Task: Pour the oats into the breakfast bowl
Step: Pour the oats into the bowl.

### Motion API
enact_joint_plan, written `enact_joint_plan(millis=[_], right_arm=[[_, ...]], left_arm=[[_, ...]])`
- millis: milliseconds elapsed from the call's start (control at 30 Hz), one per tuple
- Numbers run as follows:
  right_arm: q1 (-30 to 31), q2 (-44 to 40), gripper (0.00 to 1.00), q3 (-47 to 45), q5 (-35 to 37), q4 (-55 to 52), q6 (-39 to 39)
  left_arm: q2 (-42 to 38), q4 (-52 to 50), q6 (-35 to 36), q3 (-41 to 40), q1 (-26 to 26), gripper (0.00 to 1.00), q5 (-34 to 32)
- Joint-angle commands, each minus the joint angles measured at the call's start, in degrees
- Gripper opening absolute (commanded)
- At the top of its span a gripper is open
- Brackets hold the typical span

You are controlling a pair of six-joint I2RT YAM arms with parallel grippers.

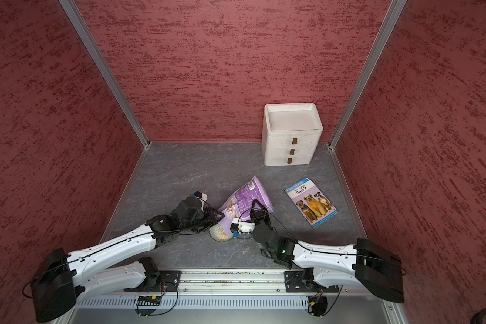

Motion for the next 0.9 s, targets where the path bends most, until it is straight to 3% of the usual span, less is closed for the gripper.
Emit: enact_joint_plan(millis=[0,867], right_arm=[[1.8,-0.9,0.00,1.5,0.3,12.8,-0.1],[3.5,-0.7,0.00,1.1,0.3,15.8,-4.9]], left_arm=[[0.2,2.0,-0.1,-0.5,-0.2,0.40,-0.3],[0.0,1.8,-0.1,-0.1,-0.3,0.38,-0.5]])
